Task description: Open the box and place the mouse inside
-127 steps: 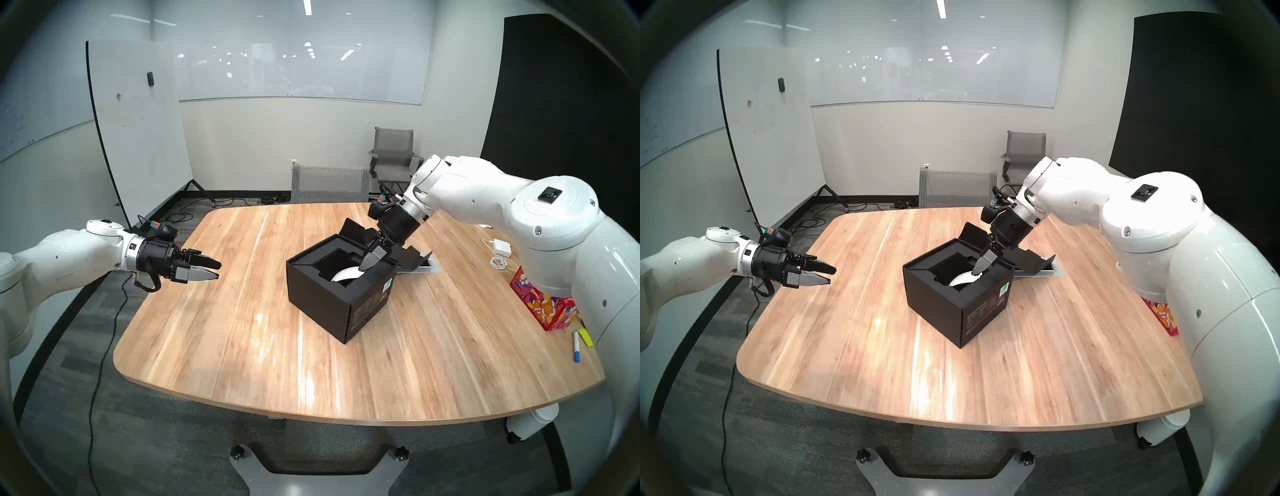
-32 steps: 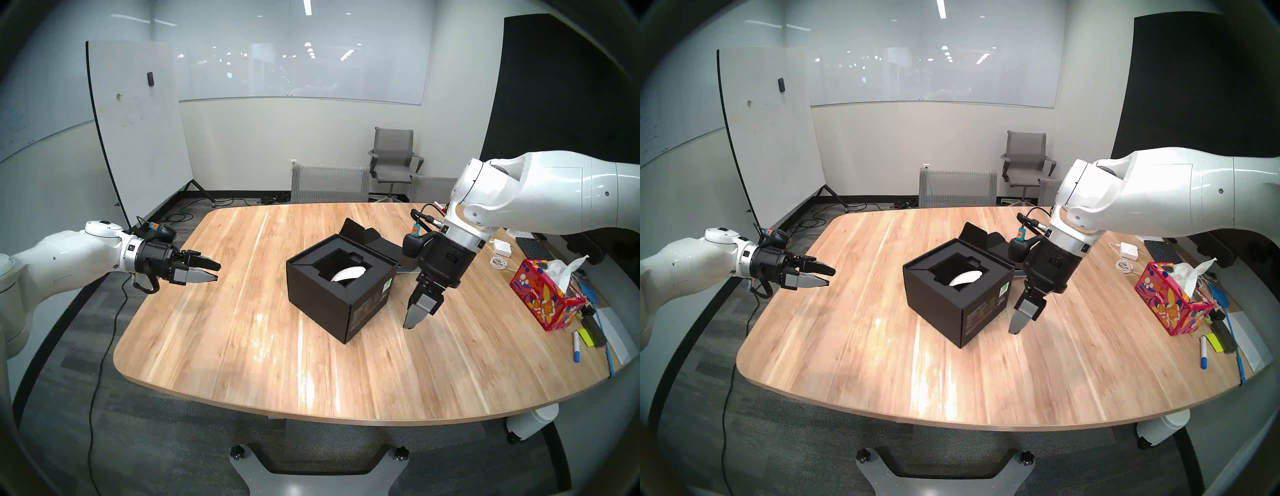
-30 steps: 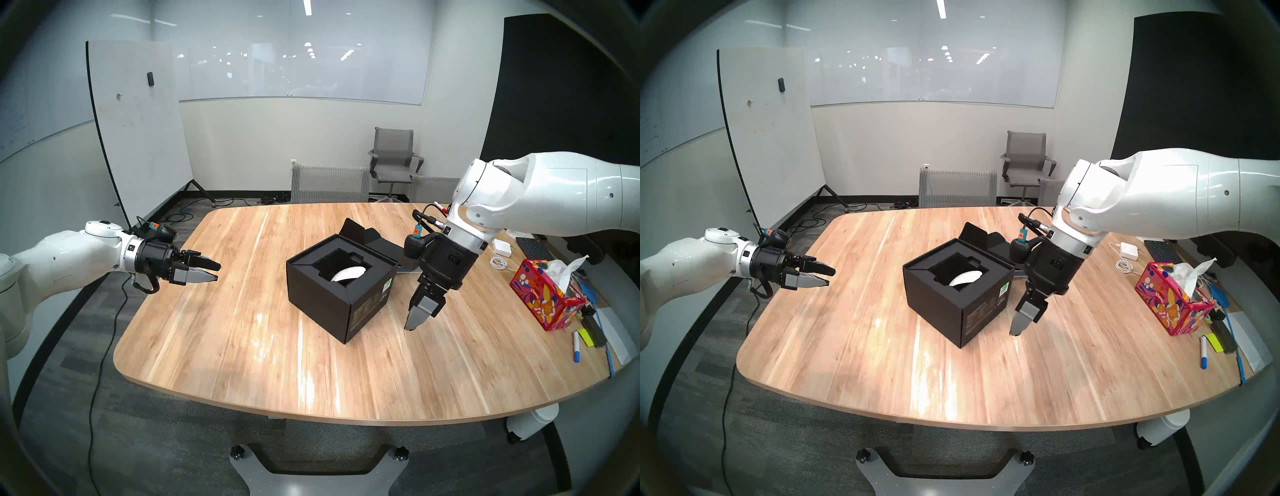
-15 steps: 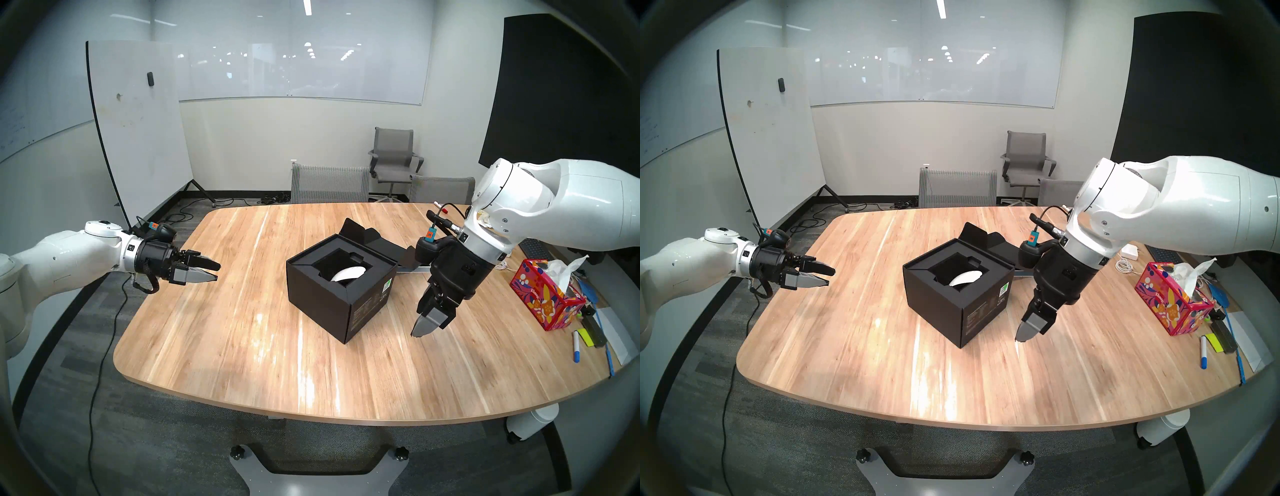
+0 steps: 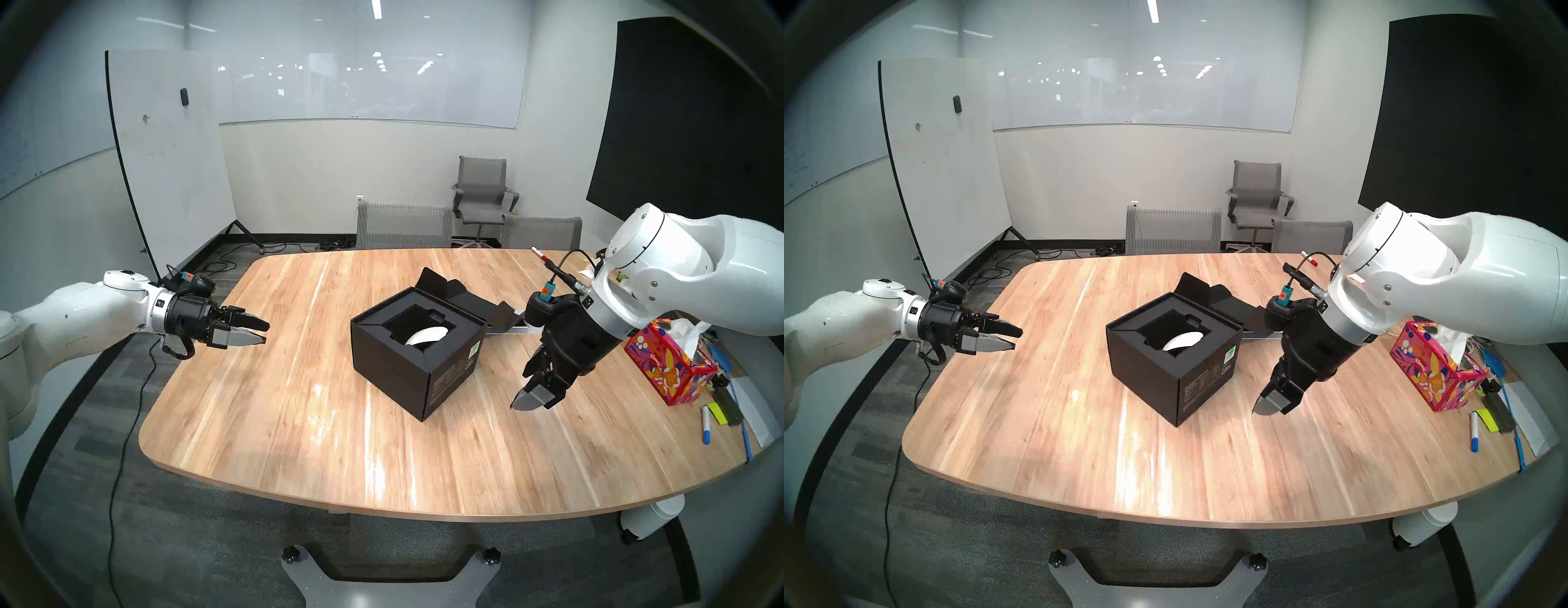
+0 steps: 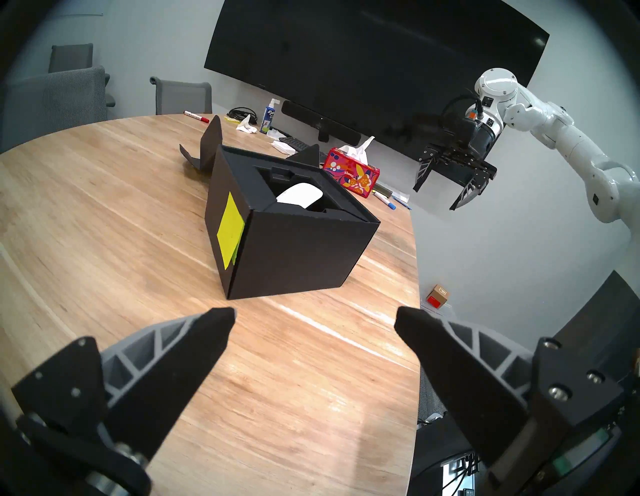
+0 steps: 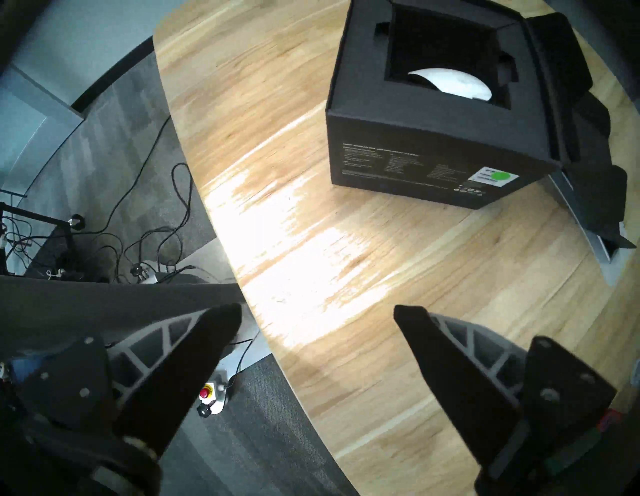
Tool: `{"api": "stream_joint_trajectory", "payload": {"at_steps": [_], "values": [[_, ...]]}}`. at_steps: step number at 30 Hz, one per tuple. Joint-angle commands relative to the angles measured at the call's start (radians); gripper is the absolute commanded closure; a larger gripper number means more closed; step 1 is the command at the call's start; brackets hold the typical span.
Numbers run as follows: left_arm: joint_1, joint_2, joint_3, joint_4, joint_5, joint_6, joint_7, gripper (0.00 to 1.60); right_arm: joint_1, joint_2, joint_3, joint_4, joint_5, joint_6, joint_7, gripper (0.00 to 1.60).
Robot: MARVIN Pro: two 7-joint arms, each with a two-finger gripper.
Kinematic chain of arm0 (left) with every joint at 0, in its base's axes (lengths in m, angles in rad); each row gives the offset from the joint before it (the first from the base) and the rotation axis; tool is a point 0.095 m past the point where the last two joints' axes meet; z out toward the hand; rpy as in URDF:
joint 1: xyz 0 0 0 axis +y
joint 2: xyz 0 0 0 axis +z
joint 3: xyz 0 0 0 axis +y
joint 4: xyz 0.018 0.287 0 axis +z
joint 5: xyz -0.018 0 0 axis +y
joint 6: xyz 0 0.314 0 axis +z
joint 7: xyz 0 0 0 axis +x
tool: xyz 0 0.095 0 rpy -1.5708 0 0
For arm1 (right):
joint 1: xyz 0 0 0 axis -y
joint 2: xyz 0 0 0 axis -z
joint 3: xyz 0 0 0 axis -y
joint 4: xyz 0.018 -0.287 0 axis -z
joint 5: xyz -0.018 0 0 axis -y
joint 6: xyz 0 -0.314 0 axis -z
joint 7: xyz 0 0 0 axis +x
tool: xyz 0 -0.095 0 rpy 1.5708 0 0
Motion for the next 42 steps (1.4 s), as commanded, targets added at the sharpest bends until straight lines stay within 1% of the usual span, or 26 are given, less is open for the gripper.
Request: {"api": "stream_joint_trajectory", "payload": {"at_steps": [1, 3, 4, 5, 6, 8, 12, 17, 20, 22, 23, 25, 27, 29, 34, 40, 42], "values": [[-0.018, -0.006, -0.011, 0.005, -0.006, 0.004, -0.006, 0.0, 0.034, 0.117, -0.003, -0.019, -0.002, -0.045, -0.124, 0.0], [-0.018, -0.007, -0.011, 0.007, -0.006, 0.005, -0.006, 0.0, 0.029, 0.144, -0.004, -0.024, -0.004, -0.069, -0.167, 0.0], [-0.018, -0.008, -0.011, 0.008, -0.007, 0.005, -0.006, 0.0, 0.025, 0.146, -0.006, -0.018, -0.007, -0.085, -0.176, 0.0], [-0.018, -0.009, -0.011, 0.01, -0.007, 0.006, -0.006, 0.0, 0.02, 0.168, -0.003, -0.025, -0.006, -0.1, -0.207, 0.0], [-0.018, -0.009, -0.011, 0.011, -0.007, 0.006, -0.006, 0.0, 0.017, 0.169, -0.005, -0.021, -0.007, -0.112, -0.212, 0.0], [-0.018, -0.01, -0.011, 0.013, -0.007, 0.007, -0.006, 0.0, 0.002, 0.194, -0.008, -0.021, -0.008, -0.15, -0.256, 0.0], [-0.018, -0.013, -0.011, 0.018, -0.007, 0.008, -0.006, 0.0, -0.023, 0.216, -0.018, -0.014, -0.005, -0.224, -0.331, 0.0], [-0.018, -0.017, -0.011, 0.026, -0.008, 0.009, -0.006, 0.0, -0.068, 0.237, -0.007, -0.017, 0.002, -0.309, -0.424, 0.0], [-0.017, -0.02, -0.011, 0.032, -0.008, 0.01, -0.006, 0.0, -0.093, 0.227, 0.0, -0.015, 0.017, -0.355, -0.474, 0.0], [-0.017, -0.023, -0.011, 0.037, -0.008, 0.01, -0.006, 0.0, -0.114, 0.217, 0.002, -0.017, 0.035, -0.396, -0.52, 0.0], [-0.017, -0.024, -0.011, 0.039, -0.008, 0.009, -0.006, 0.0, -0.124, 0.208, -0.003, -0.022, 0.05, -0.431, -0.556, 0.0], [-0.017, -0.025, -0.011, 0.041, -0.008, 0.009, -0.006, 0.0, -0.133, 0.205, 0.008, -0.02, 0.052, -0.423, -0.55, 0.0], [-0.017, -0.026, -0.011, 0.042, -0.009, 0.009, -0.006, 0.0, -0.153, 0.178, 0.003, -0.035, 0.085, -0.477, -0.596, 0.0], [-0.017, -0.027, -0.011, 0.043, -0.009, 0.009, -0.006, 0.0, -0.159, 0.166, -0.004, -0.045, 0.093, -0.509, -0.608, 0.0], [-0.017, -0.027, -0.01, 0.044, -0.01, 0.009, -0.006, 0.0, -0.166, 0.164, -0.003, -0.076, 0.105, -0.519, -0.646, 0.0], [-0.017, -0.027, -0.01, 0.044, -0.01, 0.009, -0.006, 0.0, -0.172, 0.184, -0.009, -0.121, 0.107, -0.522, -0.685, 0.0], [-0.017, -0.027, -0.009, 0.044, -0.01, 0.009, -0.006, 0.0, -0.177, 0.198, -0.013, -0.153, 0.107, -0.527, -0.718, 0.0]]}}
